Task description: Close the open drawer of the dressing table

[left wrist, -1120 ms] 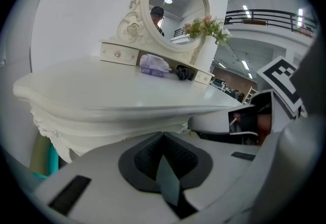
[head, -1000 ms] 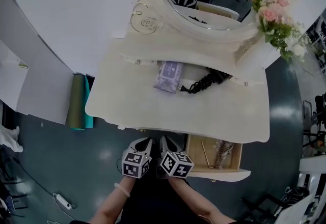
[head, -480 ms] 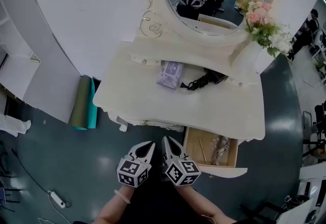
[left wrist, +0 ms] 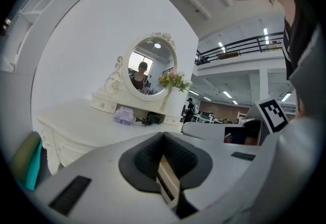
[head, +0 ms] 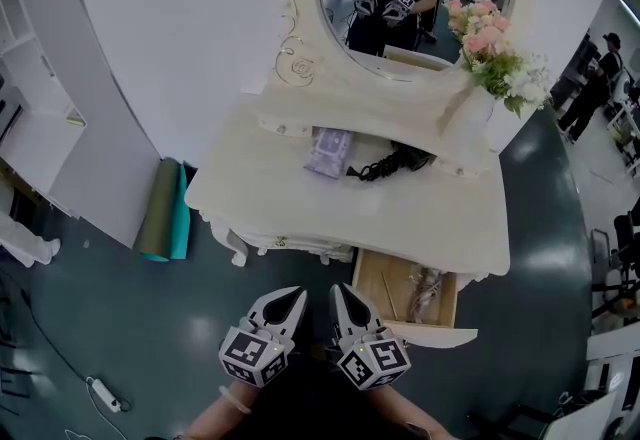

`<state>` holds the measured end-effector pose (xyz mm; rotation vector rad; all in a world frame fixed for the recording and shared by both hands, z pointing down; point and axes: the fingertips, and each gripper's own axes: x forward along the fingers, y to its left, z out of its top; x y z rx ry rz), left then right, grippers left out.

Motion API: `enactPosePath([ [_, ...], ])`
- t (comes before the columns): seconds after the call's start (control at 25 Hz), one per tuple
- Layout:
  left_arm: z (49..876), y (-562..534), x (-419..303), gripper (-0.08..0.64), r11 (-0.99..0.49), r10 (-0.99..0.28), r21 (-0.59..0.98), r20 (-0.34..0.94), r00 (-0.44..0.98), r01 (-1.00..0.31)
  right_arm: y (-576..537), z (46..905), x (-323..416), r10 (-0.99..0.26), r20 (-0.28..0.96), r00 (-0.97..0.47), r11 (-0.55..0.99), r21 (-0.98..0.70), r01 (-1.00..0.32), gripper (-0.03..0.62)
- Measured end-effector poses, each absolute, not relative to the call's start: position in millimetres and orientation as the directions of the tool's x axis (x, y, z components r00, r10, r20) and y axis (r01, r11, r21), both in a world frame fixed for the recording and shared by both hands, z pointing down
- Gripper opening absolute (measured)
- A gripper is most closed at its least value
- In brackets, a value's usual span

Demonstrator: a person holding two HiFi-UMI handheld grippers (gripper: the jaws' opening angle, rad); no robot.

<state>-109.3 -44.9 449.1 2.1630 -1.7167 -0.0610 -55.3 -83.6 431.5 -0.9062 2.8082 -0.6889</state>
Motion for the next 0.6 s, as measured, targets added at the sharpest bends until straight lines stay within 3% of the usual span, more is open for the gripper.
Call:
enactPosePath([
  [0.6,441.2,-46.1,-100.6,0.017,-0.213,-0.945,0.254,0.194,0.265,-0.944,-81.8,422.6,-54.8,-0.566,0.002,-0.825,0.76,-0.387,-0.522,0.023],
])
